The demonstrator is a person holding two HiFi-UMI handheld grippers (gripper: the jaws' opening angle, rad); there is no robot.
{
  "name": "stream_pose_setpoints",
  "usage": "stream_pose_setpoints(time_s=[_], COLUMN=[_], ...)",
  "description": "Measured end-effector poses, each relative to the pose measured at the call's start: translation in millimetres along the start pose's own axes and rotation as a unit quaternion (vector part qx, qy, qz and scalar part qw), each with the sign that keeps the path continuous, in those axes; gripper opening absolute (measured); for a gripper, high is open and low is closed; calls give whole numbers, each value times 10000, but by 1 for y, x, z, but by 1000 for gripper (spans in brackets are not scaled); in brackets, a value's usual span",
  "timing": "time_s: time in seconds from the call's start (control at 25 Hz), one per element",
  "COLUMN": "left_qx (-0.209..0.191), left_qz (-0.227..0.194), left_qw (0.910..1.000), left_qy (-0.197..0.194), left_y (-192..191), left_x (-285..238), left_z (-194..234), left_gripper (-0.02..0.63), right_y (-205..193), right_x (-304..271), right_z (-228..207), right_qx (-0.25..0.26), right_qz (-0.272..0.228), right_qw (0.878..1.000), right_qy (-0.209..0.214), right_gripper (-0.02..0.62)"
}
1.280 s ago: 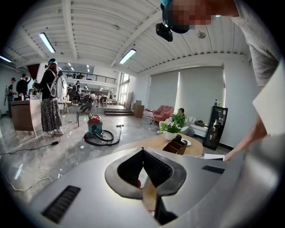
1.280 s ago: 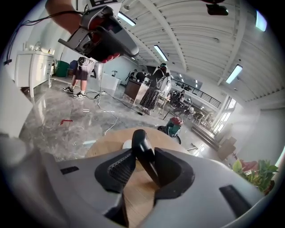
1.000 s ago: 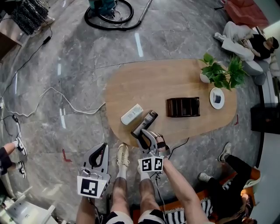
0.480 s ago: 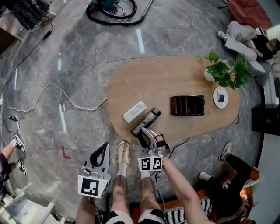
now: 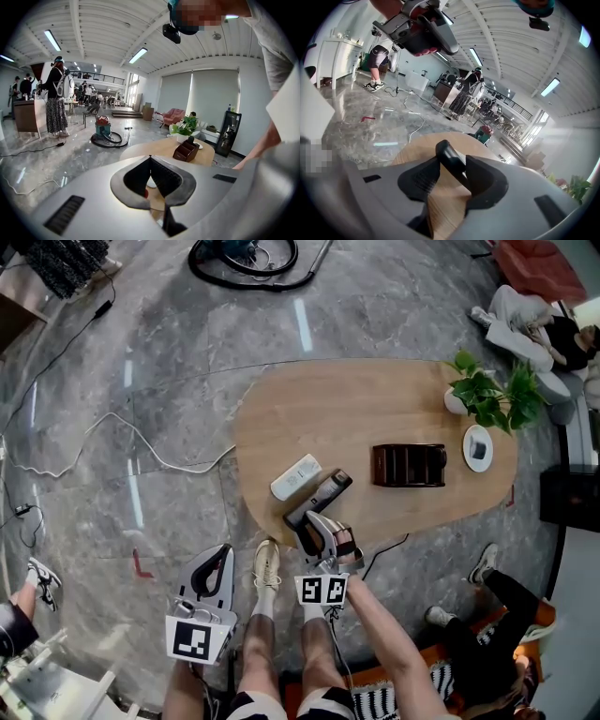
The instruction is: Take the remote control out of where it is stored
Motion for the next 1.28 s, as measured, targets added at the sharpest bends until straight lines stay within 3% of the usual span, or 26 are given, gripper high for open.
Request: stream_pose_setpoints(time_s=[0.2, 0.52, 0.96, 1.28], left_qx=[29, 78, 60, -10], left_qz=[152, 65, 295, 64], left_qw=[9999, 9999, 9995, 10000], left_qy=[-1, 38, 68, 30], left_y=[-8, -11, -14, 4], left_x=[4, 9, 9, 4], left_z=[6, 15, 19, 12], left_gripper=[5, 5, 5, 5], right_y=[-2, -10, -15, -6], right_x=[-6, -15, -17, -4], right_z=[9, 25, 16, -19], right_qx=[-1, -290, -779, -1367], right_qz=[95, 303, 421, 466], right_qw=[9998, 9975, 9950, 9886], right_qy=[173, 576, 470, 417], right_gripper=[169, 207, 221, 219])
Point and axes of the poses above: the fingertips, and each gripper's own axes: x backward along the fingers, z to its left, y out of its top, the point moved 2 cm from there along x, backward along the fingers, and after that the axes turned 1 degree about -x, right-handed, at the moved point
